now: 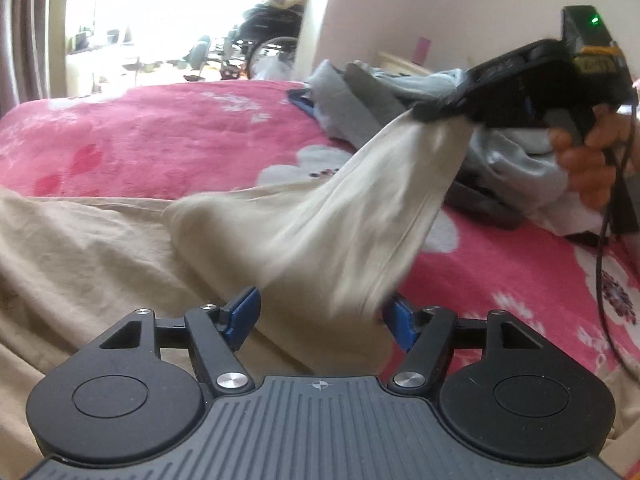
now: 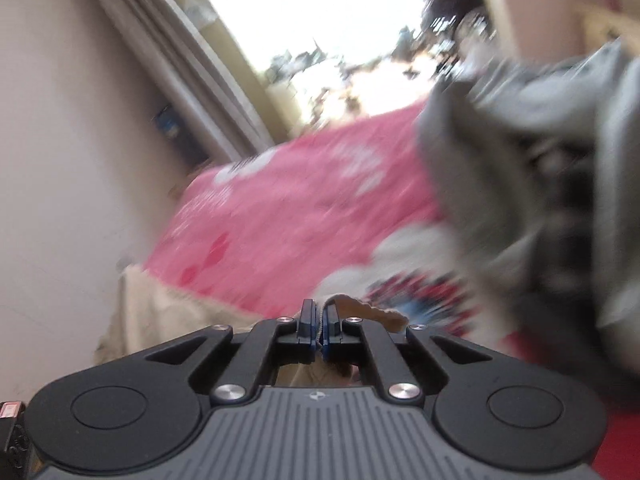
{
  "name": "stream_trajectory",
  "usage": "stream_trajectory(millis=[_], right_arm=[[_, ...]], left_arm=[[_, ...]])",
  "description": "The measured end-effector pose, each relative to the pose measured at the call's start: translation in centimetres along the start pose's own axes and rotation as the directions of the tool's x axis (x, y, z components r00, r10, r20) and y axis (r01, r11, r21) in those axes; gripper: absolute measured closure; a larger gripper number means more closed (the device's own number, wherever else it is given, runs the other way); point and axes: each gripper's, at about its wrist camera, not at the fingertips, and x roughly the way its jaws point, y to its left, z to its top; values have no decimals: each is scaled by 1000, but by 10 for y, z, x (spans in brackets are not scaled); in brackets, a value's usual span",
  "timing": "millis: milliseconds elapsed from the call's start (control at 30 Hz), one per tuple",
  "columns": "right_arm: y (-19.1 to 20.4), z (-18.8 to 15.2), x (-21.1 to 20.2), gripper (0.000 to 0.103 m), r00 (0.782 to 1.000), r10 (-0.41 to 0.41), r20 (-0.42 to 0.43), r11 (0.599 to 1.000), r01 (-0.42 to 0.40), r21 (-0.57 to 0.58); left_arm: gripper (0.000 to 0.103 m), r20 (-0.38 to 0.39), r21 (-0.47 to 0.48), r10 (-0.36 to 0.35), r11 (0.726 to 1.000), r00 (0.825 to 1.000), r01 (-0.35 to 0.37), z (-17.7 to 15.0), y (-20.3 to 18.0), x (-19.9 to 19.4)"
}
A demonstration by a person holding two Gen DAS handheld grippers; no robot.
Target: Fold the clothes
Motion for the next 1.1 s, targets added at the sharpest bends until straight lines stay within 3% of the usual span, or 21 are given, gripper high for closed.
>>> stream_trajectory(millis=[200, 333, 433, 600, 733, 833, 933, 1100], right_arm=[[-30, 10, -67, 99, 979, -165, 122, 983, 173, -60], [-44, 3, -86, 99, 948, -278, 153, 950, 295, -101], [-53, 0, -92, 99, 936, -314, 159, 937, 332, -107], [-43, 13, -110, 99, 933, -283, 221, 944, 312, -110], [-15, 28, -137, 99, 906, -247, 343, 927, 324, -190], [-20, 24, -140, 99, 886, -305, 350, 894, 392, -214], [-51, 6, -114, 99, 873, -421, 245, 856, 472, -211], [-84, -10, -75, 100, 841, -520, 151, 816, 541, -205]], left_arm=[[35, -39, 19, -16, 1000, 999, 17, -5, -9, 8], [35, -55, 18, 0, 1000, 998, 1, -8, -8, 14], [35, -56, 6, 12, 1000, 998, -11, -8, -7, 15], [35, -46, -21, 21, 1000, 999, -22, -2, -3, 13], [35, -36, -29, 25, 999, 999, -26, 2, -1, 14], [35, -57, -61, 24, 998, 998, -27, -1, 3, 20], [35, -79, -81, 24, 996, 997, -30, -5, 8, 26], [35, -96, -114, 28, 993, 995, -39, -7, 18, 29]])
